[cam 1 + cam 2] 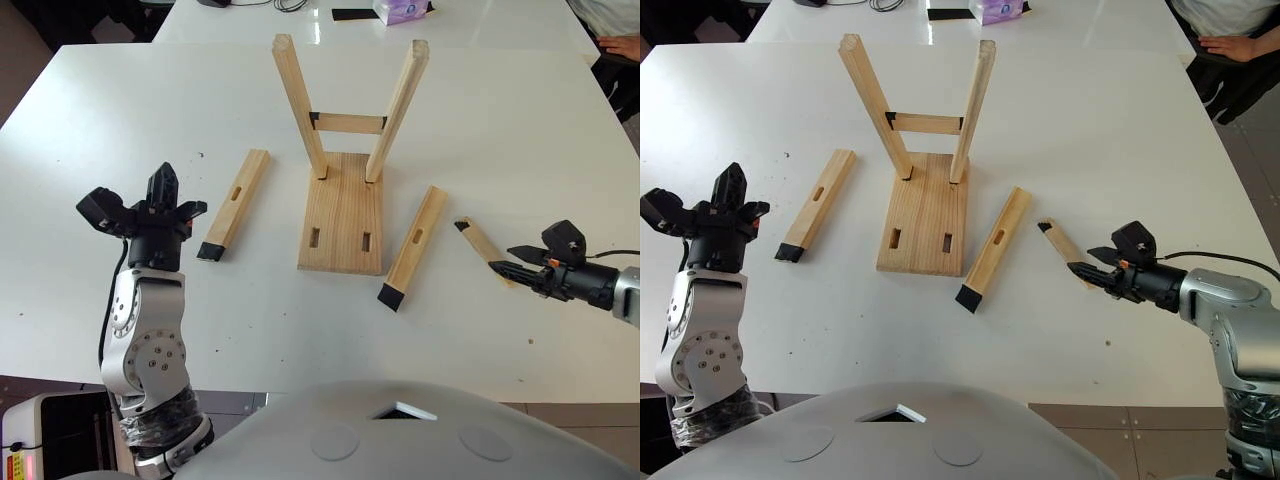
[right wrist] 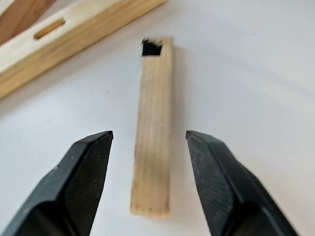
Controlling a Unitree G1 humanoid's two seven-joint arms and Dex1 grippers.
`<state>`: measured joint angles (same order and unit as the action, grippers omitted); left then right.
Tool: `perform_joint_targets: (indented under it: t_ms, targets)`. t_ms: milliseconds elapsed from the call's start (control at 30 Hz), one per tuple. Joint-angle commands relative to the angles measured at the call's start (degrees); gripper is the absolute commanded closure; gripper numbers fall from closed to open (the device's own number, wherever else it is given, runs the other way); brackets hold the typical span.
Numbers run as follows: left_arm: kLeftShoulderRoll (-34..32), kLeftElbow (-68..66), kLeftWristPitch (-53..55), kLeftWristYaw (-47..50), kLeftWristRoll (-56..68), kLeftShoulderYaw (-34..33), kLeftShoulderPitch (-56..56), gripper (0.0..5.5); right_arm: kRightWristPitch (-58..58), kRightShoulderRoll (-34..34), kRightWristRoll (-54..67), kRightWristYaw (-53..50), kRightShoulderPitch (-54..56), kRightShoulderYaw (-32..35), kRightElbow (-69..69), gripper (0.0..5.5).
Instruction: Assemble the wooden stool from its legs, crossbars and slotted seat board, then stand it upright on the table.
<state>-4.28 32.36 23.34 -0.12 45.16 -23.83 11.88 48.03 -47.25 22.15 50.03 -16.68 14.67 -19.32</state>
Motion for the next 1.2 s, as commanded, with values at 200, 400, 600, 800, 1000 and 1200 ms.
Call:
perform_joint_targets:
  t_ms: [200,400,600,800,1000,1200]
  targets:
    - [-0.51,-2.11,-0.49,-0.58,-0.85,0.98,1.0,5.5,-6.96,-1.62,-4.68,-0.26,-4.99,-4.23,3.89,3.02]
    - [-0.51,-0.62,-0.61,-0.47,0.76,0.78,1.12,5.5,-10.74,-2.31,-4.48,1.16,-8.58,-3.69,5.03,4.01]
    - [-1.5,-1.25,-0.07,-0.31,1.54,0.67,-0.25,5.5,-13.91,0.13,-3.89,-0.23,-8.46,-3.45,7.3,4.2]
    - [-3.96,-2.44,0.31,-2.05,3.58,0.54,-3.81,5.5,-16.31,5.16,-0.63,-3.09,-2.37,-0.84,10.73,4.2]
    - [-7.08,-4.79,-1.06,-2.96,13.12,-4.62,-12.65,5.5,-9.05,15.64,13.25,-15.92,25.94,7.85,17.15,4.2]
    - [-10.75,-7.24,3.27,-5.96,15.22,-0.12,-19.27,5.5,-7.18,22.31,22.95,-25.43,41.49,10.08,12.31,4.2]
